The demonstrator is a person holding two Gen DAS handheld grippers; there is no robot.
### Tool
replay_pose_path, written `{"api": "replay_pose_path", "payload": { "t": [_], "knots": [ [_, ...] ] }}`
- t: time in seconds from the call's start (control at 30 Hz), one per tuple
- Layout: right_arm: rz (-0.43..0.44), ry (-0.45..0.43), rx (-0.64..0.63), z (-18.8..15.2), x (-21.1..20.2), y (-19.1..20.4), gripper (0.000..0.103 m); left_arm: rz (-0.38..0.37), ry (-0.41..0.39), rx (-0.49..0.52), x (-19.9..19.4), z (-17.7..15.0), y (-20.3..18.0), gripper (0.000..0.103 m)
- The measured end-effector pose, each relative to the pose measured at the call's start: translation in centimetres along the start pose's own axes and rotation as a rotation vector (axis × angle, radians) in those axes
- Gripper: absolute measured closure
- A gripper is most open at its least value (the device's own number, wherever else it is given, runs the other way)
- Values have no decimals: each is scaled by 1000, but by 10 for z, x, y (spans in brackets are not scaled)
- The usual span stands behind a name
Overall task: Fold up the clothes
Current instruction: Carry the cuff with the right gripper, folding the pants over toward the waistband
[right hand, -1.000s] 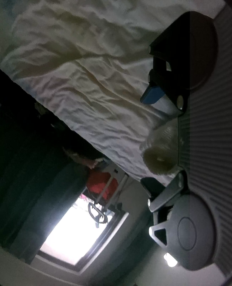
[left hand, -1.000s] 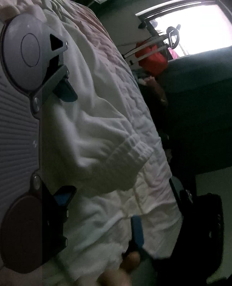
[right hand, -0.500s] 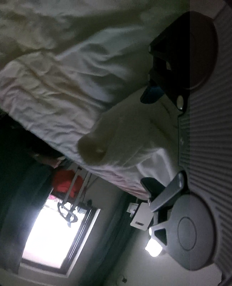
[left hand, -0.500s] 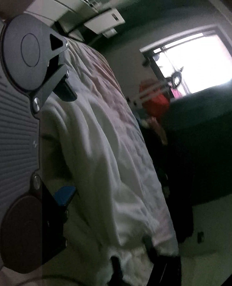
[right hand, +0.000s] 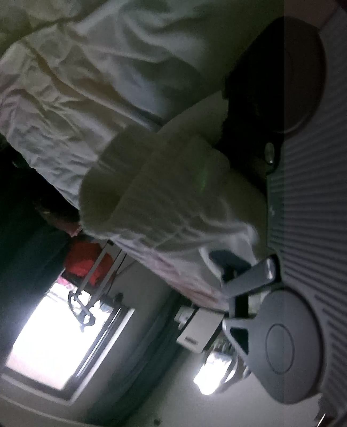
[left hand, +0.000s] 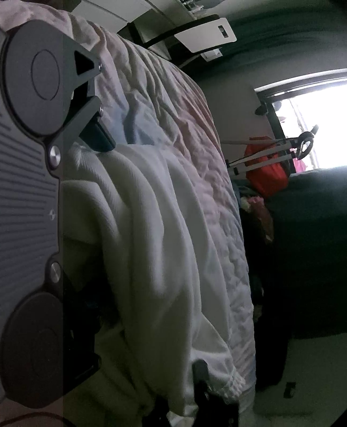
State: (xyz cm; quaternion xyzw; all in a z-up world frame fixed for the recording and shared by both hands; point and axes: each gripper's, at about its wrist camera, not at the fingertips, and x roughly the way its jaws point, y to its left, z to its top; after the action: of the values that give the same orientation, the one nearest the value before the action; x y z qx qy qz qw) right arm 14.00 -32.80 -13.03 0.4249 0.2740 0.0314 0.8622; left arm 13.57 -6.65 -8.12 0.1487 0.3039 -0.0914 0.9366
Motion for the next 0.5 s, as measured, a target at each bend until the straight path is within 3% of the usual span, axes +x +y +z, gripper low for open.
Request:
{"api": "replay_pose_path", "payload": {
  "t": [0.1,0.17,0.3,0.4,0.5],
  "knots": [
    [-35,-56,-104,6,1,16,76,4,2,5,2,-3,1,2],
    [-22,-122,-189,9,-8,31,84,6,7,-14,2,-5,4,2],
    [92,-309,-348,14,-42,60,85,2,10,-52,-2,-7,8,2],
    [39,-319,-324,20,-44,49,85,16,13,-48,-4,-10,6,2],
    [-54,-193,-124,22,-31,6,81,20,28,-64,-4,-13,8,2]
  ]
}}
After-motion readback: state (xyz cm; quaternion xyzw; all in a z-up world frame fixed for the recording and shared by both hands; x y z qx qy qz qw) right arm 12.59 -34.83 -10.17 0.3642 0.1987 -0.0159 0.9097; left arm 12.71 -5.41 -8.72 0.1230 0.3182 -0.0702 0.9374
